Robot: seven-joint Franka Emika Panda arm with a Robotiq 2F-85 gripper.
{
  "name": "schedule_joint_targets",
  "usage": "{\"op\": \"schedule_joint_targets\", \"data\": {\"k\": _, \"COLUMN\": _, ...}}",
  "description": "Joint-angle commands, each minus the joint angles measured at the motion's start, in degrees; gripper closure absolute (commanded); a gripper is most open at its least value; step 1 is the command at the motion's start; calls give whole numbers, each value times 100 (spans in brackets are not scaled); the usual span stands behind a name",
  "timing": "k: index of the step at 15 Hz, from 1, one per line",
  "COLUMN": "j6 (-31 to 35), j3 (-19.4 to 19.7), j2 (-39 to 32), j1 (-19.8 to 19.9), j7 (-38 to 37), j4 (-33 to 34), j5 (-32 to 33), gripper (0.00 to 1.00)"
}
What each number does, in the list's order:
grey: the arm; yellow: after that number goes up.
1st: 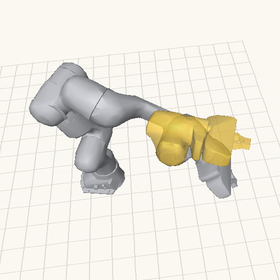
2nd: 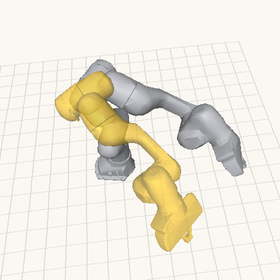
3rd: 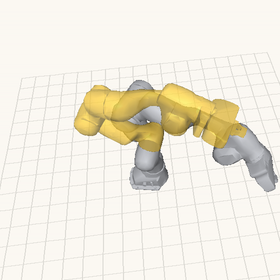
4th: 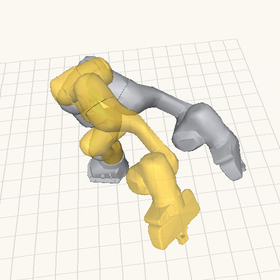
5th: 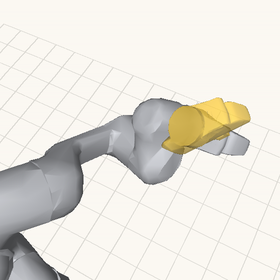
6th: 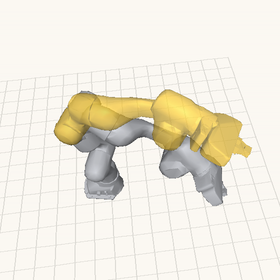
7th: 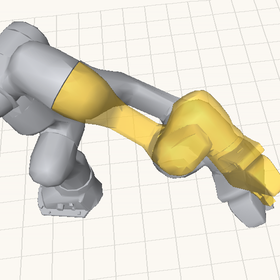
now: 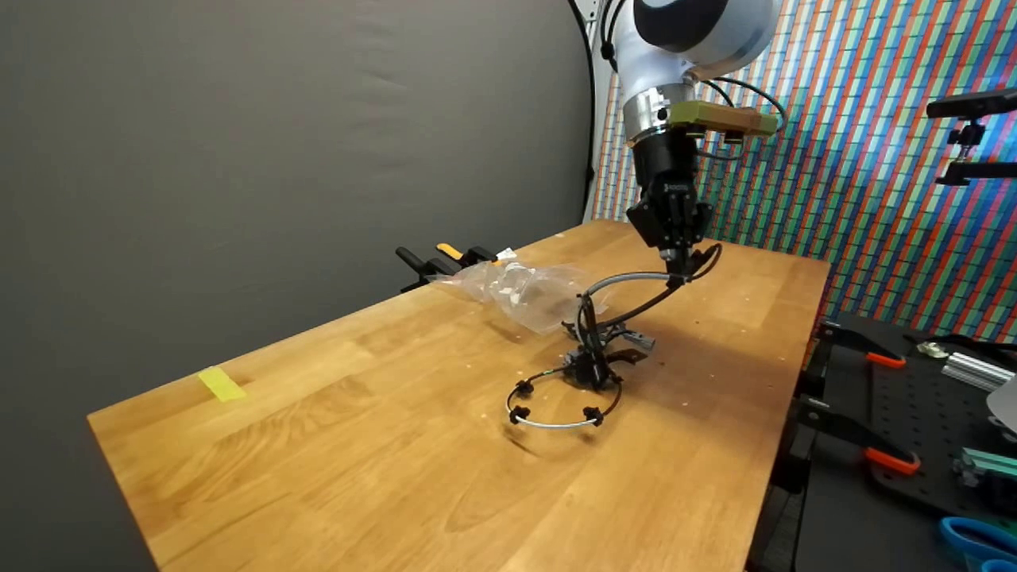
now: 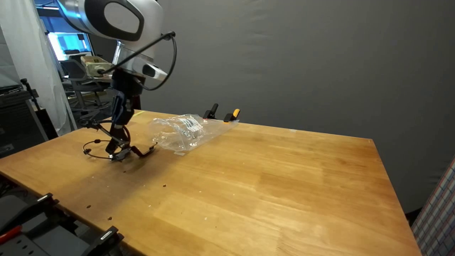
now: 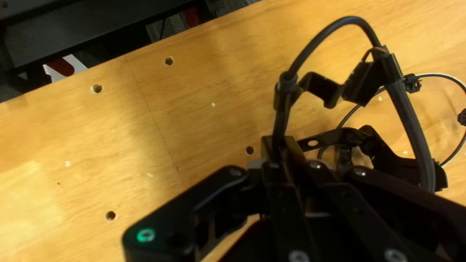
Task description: Take the cable out of the plastic bag
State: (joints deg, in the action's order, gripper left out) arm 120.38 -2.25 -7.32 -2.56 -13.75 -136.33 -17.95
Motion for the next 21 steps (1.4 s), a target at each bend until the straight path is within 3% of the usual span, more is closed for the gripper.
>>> {"op": "schedule_joint_targets", "data": {"k": 1, "j6": 100, "j3": 273, "j2": 122, "j1": 497, "j7": 1237, "j4": -213, "j5": -844, "gripper": 94}}
{"op": "schedule_joint_targets", "data": {"k": 3, "j6": 112, "j3": 468, "j2": 168, "j1": 801, "j7": 1911, "j4": -313, "j5": -1401, "gripper": 92}}
{"op": "schedule_joint_targets", "data": {"k": 5, "j6": 44, "j3": 676, "j2": 135, "j1": 1100, "j7": 2482, "j4": -352, "j5": -1913, "gripper": 67}}
{"op": "schedule_joint_targets", "data": {"k": 6, "j6": 141, "j3": 702, "j2": 196, "j1": 1152, "j7": 2688, "j4": -548, "j5": -2273, "gripper": 64}}
{"op": "schedule_joint_targets", "data": {"k": 9, "j6": 185, "j3": 881, "j2": 267, "j1": 1375, "j7": 3320, "j4": -796, "j5": -3256, "gripper": 41}}
{"op": "schedule_joint_targets", "data": {"k": 14, "j6": 852, "j3": 889, "j2": 569, "j1": 1258, "j7": 4173, "j4": -1180, "j5": -4896, "gripper": 3}}
{"op": "schedule_joint_targets", "data": {"k": 21, "j6": 2498, "j3": 509, "j2": 819, "j1": 662, "j7": 3903, "j4": -998, "j5": -5002, "gripper": 0}}
